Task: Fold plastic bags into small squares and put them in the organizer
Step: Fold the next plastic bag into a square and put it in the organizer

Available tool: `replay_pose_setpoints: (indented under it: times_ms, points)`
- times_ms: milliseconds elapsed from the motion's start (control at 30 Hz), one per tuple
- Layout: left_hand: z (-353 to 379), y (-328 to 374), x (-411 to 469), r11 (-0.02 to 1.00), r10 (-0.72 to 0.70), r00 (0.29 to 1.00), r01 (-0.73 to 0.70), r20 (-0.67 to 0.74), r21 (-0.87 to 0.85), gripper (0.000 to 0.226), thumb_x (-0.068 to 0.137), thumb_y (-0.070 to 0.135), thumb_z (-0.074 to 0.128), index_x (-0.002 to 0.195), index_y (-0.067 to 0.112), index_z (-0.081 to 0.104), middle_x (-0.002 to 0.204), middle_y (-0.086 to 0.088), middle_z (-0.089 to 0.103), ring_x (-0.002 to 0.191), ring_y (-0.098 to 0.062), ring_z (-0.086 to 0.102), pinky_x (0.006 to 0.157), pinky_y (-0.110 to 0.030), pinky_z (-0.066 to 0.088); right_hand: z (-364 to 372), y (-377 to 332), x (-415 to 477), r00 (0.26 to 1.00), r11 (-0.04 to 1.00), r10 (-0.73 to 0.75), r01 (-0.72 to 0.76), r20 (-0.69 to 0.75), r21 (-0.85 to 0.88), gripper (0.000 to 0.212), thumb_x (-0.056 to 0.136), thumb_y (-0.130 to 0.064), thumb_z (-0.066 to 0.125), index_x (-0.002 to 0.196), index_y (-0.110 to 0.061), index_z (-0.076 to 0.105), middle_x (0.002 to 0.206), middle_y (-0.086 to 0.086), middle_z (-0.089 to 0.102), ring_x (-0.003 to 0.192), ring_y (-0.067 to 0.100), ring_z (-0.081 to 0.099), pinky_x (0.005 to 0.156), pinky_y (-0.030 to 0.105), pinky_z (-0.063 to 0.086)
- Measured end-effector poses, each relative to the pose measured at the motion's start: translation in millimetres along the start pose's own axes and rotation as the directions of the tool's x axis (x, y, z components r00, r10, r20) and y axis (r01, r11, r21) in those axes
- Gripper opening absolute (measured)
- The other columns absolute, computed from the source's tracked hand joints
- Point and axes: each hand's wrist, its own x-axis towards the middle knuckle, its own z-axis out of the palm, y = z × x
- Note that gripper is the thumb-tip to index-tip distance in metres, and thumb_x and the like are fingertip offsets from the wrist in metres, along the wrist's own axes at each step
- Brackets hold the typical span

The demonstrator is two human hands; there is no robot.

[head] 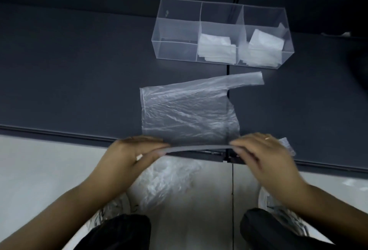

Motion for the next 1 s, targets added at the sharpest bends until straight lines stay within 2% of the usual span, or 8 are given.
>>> replay_pose_setpoints:
  times_ms: [167,300,400,567,733,833,933,1000]
  points:
    - [-36.0,-10.4,10.4,0.892,-0.269,0.945,0.317,0.183,-0.323,0.021,0.078,0.043,0.061,0.079,0.029,0.077,0.075,0.003,0.073,0.074,-0.001,0.065,0.068,-0.011,0.047,-55.7,40.6,-5.1,0.906,0.87,0.34,-0.404,0.251,0.28,0.008,0.081,-0.039,0.063,0.079,-0.039,0.071,0.076,-0.018,0.07,0.072,-0.002,0.063,0.068,0.007,0.044]
    - [-51.0,-17.9,26.9,0.808,-0.307,0.914,0.397,0.265,-0.436,0.023,0.082,0.039,0.061,0.094,0.029,0.077,0.095,0.006,0.075,0.092,-0.004,0.069,0.076,-0.007,0.047,-61.4,73.4,18.6,0.882,0.712,0.38,-0.471,0.279,0.521,0.014,0.073,-0.033,0.066,0.085,-0.031,0.074,0.08,-0.004,0.074,0.069,0.001,0.063,0.067,0.008,0.048]
    - [-46.7,-31.9,48.8,0.757,-0.443,0.888,0.446,0.127,-0.479,0.024,0.077,0.041,0.068,0.095,0.029,0.077,0.096,0.004,0.075,0.092,-0.007,0.07,0.079,-0.016,0.051,-49.8,91.9,48.6,0.885,0.672,0.409,-0.456,0.221,0.584,0.013,0.081,-0.021,0.07,0.088,-0.031,0.074,0.081,-0.006,0.073,0.072,-0.001,0.062,0.07,0.007,0.046]
    - [-28.3,-61.9,87.0,0.816,-0.544,0.82,0.47,-0.176,-0.336,0.021,0.082,0.036,0.072,0.07,0.02,0.075,0.065,0.011,0.071,0.056,0.004,0.061,0.062,-0.015,0.046,-19.9,122.4,92.6,0.883,0.739,0.438,-0.46,0.168,0.493,0.017,0.088,-0.009,0.067,0.095,-0.024,0.07,0.075,-0.006,0.065,0.067,0.001,0.056,0.067,0.009,0.045]
    - [-19.2,-72.7,94.4,0.872,-0.471,0.803,0.486,-0.365,-0.056,0.023,0.079,0.042,0.073,0.074,0.021,0.066,0.071,0.005,0.065,0.061,-0.003,0.056,0.062,-0.024,0.042,-0.8,129.9,105.0,0.87,0.79,0.479,-0.487,0.12,0.372,0.012,0.085,-0.01,0.068,0.093,-0.018,0.068,0.074,-0.001,0.059,0.06,0.005,0.049,0.06,0.013,0.045]
    - [-9.8,-61.8,87.3,0.895,-0.104,0.83,0.319,-0.548,0.313,0.031,0.082,0.025,0.074,0.109,0.015,0.062,0.112,-0.009,0.055,0.097,-0.025,0.054,0.083,-0.035,0.041,-0.7,127.1,107.2,0.86,0.789,0.497,-0.504,0.116,0.352,0.012,0.085,-0.009,0.069,0.095,-0.016,0.068,0.072,-0.004,0.056,0.058,0.006,0.047,0.061,0.017,0.045]
    - [9.6,-50.2,80.0,0.819,0.251,0.921,-0.039,-0.297,0.573,0.027,0.089,0.014,0.059,0.115,0.007,0.064,0.126,-0.019,0.056,0.114,-0.036,0.052,0.097,-0.044,0.038,-5.4,115.6,107.4,0.835,0.79,0.536,-0.547,0.121,0.275,0.016,0.085,-0.012,0.069,0.101,-0.012,0.066,0.078,-0.001,0.057,0.064,0.01,0.05,0.066,0.021,0.049]
    - [22.8,-49.0,75.5,0.819,0.137,0.987,-0.067,-0.081,0.57,0.042,0.095,0.022,0.05,0.132,0.004,0.054,0.144,-0.017,0.045,0.136,-0.033,0.039,0.114,-0.044,0.026,-9.8,98.4,108.1,0.845,0.843,0.534,-0.531,-0.02,0.089,0.023,0.084,-0.012,0.068,0.107,-0.01,0.064,0.096,0.007,0.057,0.083,0.02,0.055,0.083,0.035,0.05]
